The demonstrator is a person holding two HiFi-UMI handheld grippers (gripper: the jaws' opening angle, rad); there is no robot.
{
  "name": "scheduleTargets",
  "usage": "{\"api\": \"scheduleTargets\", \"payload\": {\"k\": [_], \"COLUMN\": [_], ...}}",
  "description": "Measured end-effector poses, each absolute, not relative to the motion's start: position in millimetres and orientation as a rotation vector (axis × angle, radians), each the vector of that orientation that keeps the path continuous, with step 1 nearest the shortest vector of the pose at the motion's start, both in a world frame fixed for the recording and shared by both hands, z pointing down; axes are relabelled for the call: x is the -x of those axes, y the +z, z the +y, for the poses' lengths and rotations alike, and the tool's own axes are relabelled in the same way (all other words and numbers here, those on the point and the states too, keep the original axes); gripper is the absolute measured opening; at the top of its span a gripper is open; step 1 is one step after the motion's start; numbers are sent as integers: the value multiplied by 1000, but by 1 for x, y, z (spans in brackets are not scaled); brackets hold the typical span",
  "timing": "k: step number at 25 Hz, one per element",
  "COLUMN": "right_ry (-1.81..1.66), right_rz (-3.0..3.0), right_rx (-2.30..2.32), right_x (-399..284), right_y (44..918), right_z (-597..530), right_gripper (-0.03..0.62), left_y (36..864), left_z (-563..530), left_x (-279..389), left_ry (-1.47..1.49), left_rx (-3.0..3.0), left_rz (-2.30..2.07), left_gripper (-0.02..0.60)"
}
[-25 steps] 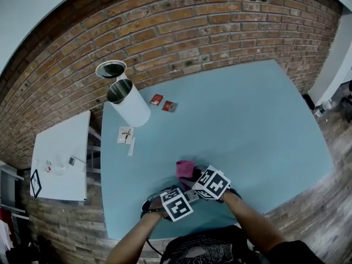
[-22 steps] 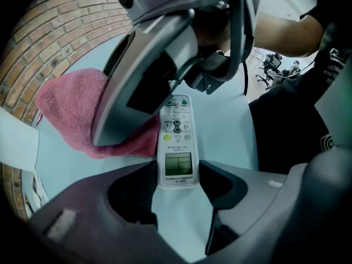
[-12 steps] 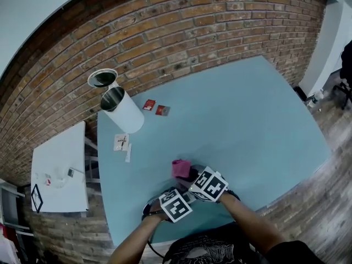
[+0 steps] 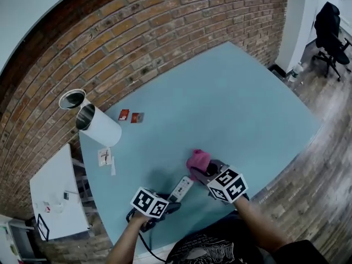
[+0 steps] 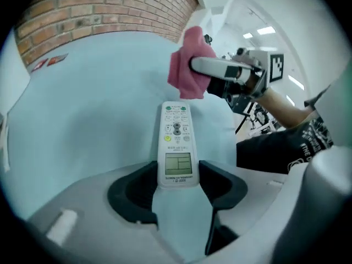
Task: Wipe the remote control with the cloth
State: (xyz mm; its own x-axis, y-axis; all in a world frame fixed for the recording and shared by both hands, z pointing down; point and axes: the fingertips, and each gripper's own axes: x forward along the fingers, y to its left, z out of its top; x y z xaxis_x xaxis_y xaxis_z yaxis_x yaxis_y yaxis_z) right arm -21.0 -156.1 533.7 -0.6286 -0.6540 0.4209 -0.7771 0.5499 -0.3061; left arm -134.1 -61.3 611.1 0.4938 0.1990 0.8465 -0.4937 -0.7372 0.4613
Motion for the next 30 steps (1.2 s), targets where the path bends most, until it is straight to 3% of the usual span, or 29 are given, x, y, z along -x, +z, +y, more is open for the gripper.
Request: {"api": "scheduleTargets", "payload": {"k": [5,13,22,30], "right_ry": [776,694,607,542], "right_rz": [-2520,-2540,-2584,-2619], "right_rx": [-1290,-1225,-1106,-1021], "right_x": [0,26,71,87], "right_y": [539,550,557,555], "right_z": [-145,-136,-145,-133], "right_gripper": [64,64,64,64], "left_y": [601,574,566,560], "left_z": [-50,-46,-50,-53], "left_x": [128,114,117,117], "left_ry": [890,270,11,-50], "left_rx": [-1823,-1492,-1337,-1305], "left_rz": [-163,-67,2,37], "left_gripper": [236,236,238,238]}}
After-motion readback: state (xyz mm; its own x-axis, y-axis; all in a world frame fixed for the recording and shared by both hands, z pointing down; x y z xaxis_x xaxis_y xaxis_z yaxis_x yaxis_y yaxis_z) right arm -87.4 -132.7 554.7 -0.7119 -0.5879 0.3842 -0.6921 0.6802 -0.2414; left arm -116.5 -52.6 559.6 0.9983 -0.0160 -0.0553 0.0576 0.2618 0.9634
